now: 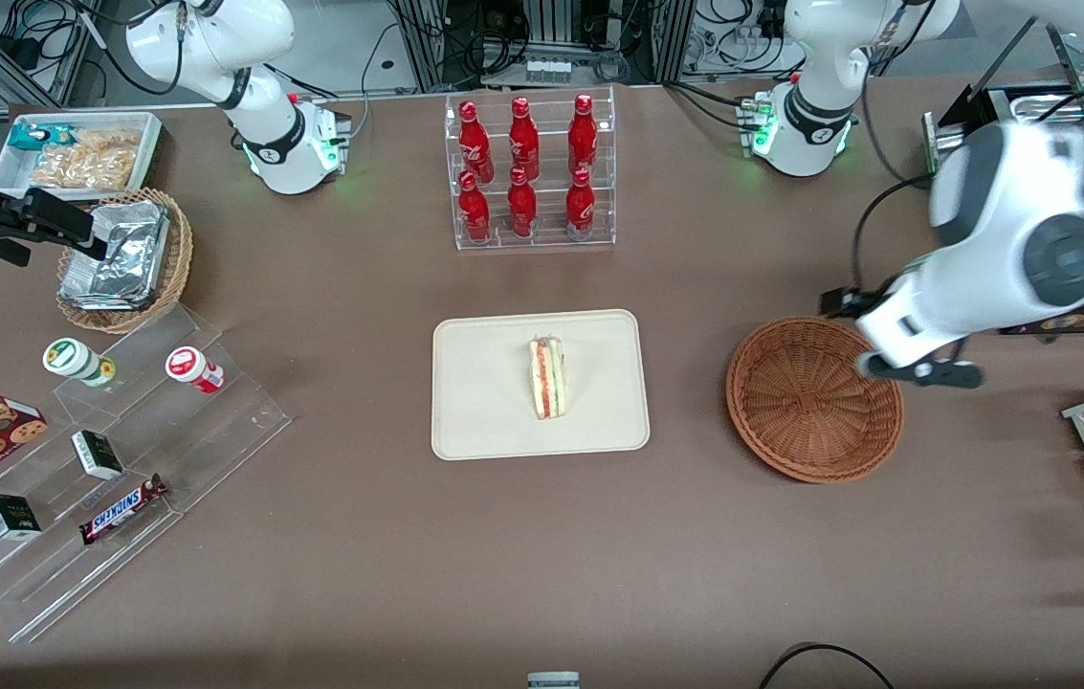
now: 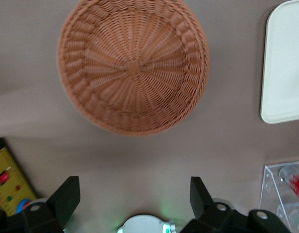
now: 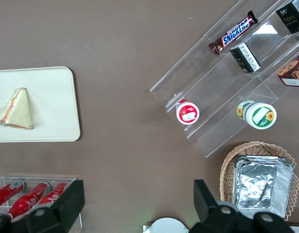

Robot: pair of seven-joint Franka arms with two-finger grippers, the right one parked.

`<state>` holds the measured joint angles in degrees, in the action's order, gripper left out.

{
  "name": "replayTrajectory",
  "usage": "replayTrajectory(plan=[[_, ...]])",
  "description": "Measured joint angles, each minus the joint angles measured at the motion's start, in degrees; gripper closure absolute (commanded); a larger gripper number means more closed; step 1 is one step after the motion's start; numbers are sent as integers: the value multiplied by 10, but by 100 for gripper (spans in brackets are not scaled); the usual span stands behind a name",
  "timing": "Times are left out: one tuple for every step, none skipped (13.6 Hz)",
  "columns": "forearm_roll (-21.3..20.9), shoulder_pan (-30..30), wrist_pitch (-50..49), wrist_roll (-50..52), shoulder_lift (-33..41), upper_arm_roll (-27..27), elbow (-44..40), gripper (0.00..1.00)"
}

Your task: Place sandwich from basket to tray

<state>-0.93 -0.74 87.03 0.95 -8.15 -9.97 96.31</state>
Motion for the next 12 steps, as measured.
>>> replayTrajectory(plan=[[-8,-10,-18,-7,8,3,-20,0],[-24,-18,-26,-13,17,4,-33,0],[-40,-21,-29,-15,27,5,-41,0],[-52,-21,-31,-15,38,6,-44,0],[-58,-21,-35,-15,49,5,-46,0],[-60,-21,-43,-15,60,6,-46,0],[-60,-23,-56,-15,70,7,-48,0],[-57,-28,-68,-15,79,7,-50,0],[-49,-34,-73,-16,86,8,-51,0],[-33,-38,-74,-17,90,10,-51,0],[-17,-41,-74,-17,92,10,-51,0],[-1,-41,-74,-17,91,11,-51,0]])
